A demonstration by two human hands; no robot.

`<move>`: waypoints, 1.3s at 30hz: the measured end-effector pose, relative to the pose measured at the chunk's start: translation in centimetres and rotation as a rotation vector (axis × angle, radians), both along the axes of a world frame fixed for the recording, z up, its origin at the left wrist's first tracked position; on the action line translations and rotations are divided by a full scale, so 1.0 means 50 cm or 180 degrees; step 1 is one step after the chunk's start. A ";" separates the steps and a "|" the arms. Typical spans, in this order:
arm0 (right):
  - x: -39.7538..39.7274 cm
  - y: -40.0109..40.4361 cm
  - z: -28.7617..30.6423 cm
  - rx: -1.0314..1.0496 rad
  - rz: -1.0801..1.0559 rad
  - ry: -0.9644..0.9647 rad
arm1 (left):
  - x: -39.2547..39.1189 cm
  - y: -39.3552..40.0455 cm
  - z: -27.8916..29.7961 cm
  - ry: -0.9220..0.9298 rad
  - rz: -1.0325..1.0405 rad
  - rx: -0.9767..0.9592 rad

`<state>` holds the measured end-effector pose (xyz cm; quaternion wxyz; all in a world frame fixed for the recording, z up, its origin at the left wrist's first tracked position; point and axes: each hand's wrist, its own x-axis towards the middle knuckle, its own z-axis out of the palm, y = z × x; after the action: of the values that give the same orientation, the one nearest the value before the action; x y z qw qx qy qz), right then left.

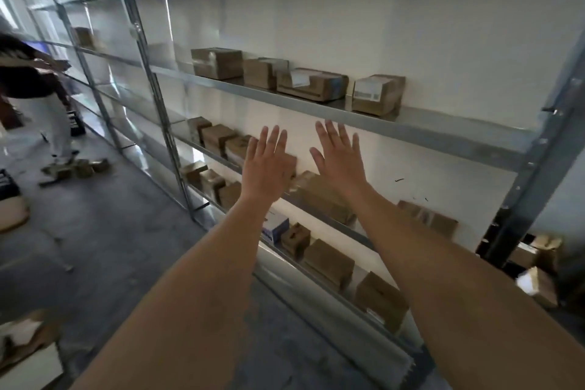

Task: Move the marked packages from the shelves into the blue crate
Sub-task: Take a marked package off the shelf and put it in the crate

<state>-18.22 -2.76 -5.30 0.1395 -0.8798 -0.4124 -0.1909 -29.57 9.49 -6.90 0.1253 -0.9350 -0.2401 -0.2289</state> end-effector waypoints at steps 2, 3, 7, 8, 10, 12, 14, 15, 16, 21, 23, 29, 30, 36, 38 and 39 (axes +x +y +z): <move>0.031 0.054 0.003 0.0055 0.0140 -0.0013 | 0.022 0.042 -0.001 -0.0003 0.0138 -0.0022; 0.047 0.081 0.006 0.0064 0.0212 -0.0014 | 0.033 0.063 0.000 -0.0038 0.0211 -0.0047; 0.108 0.195 0.012 -0.0131 0.0483 -0.0052 | 0.068 0.153 0.011 -0.0195 0.0454 -0.0239; 0.121 0.222 0.011 -0.0189 0.0542 -0.0083 | 0.072 0.176 0.013 -0.0225 0.0533 -0.0263; 0.143 0.276 0.009 -0.0234 0.0668 -0.0083 | 0.081 0.224 0.016 -0.0268 0.0675 -0.0272; 0.159 0.330 0.005 -0.0250 0.0770 -0.0034 | 0.090 0.272 0.019 -0.0248 0.0764 -0.0236; 0.169 0.387 0.000 -0.0275 0.0846 -0.0023 | 0.101 0.324 0.019 -0.0223 0.0847 -0.0208; 0.172 0.417 -0.003 -0.0280 0.0884 -0.0007 | 0.107 0.351 0.018 -0.0223 0.0883 -0.0233; 0.176 0.448 -0.007 -0.0275 0.0919 0.0012 | 0.113 0.378 0.015 -0.0222 0.0910 -0.0256; 0.190 0.608 -0.027 -0.0239 0.1026 -0.0020 | 0.126 0.521 -0.009 -0.0110 0.0948 -0.0173; 0.193 0.669 -0.040 -0.0257 0.1046 0.0017 | 0.126 0.581 -0.013 -0.0095 0.0945 -0.0214; 0.217 0.848 -0.076 -0.0270 0.0967 0.0265 | 0.137 0.766 -0.024 0.0039 0.0860 -0.0307; 0.220 0.876 -0.083 -0.0319 0.0972 0.0321 | 0.141 0.793 -0.027 0.0037 0.0855 -0.0360; 0.271 1.062 -0.114 -0.0395 0.1006 0.0478 | 0.187 0.976 -0.068 0.0256 0.0900 -0.0365; 0.296 1.112 -0.122 -0.0468 0.1030 0.0428 | 0.206 1.027 -0.080 0.0294 0.0933 -0.0399; 0.312 1.150 -0.126 -0.0536 0.1055 0.0436 | 0.221 1.063 -0.083 0.0311 0.0944 -0.0427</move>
<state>-2.61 54.76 -11.59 0.1228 -0.8193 -0.5556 -0.0698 -18.54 62.61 -11.04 0.1065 -0.9056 -0.3838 -0.1456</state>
